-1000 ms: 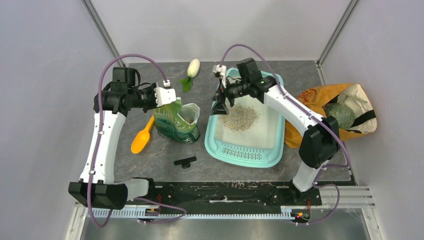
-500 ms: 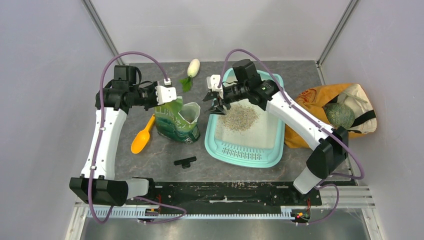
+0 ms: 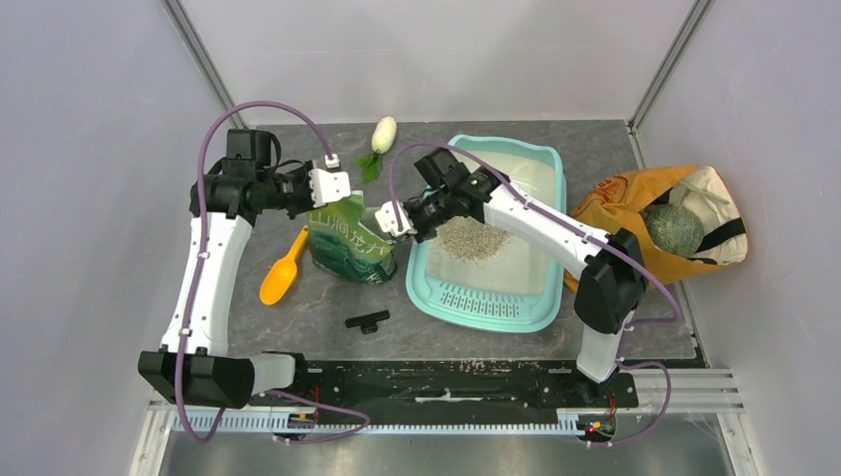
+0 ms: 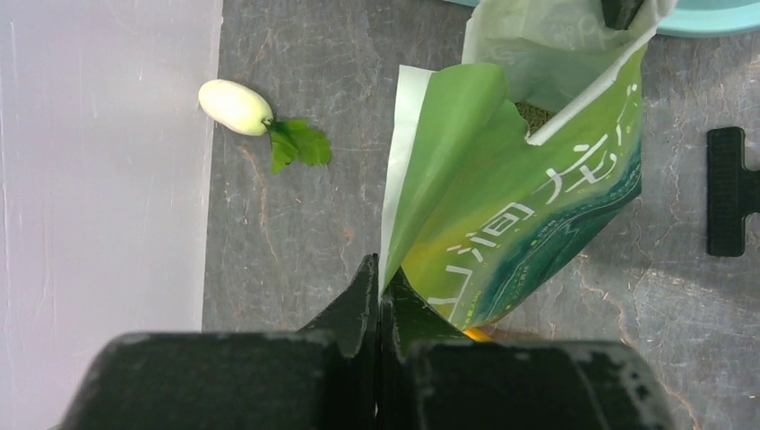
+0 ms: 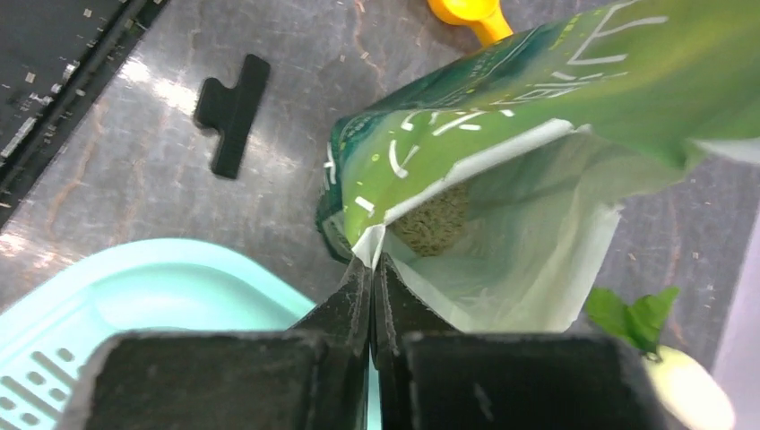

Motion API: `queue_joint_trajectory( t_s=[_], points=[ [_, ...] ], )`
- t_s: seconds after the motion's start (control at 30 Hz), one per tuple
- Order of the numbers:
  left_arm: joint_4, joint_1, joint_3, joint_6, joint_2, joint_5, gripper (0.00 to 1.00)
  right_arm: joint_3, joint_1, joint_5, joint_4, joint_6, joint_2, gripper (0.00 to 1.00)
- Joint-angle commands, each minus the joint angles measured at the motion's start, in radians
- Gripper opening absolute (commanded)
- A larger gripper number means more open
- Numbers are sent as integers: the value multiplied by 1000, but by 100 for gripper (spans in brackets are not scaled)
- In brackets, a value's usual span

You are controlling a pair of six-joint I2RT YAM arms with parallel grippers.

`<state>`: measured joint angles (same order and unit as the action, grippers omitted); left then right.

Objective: Fill the litter box with clean litter

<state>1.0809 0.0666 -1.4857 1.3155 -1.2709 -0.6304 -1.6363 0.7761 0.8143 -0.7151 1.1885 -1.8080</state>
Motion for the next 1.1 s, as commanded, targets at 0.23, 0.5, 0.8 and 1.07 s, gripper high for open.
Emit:
queue_joint_trajectory(
  t_s=[0.23,0.5,0.8,1.07],
  points=[
    [-105,-3,37,-60,55,-51,2,-359,-10,-113,-77,-146,-76,0],
    [-141,-107,31,-66,67,-3,2,-124,-136,-87,-70,-206,26,0],
    [-62,-129,-10,-14,37,-100,2,-62,-192,-58,138,-678,59,97],
    [-37,-128,12,32,48,-110,2,240,-216,-66,684,-1027,86,97]
  ],
)
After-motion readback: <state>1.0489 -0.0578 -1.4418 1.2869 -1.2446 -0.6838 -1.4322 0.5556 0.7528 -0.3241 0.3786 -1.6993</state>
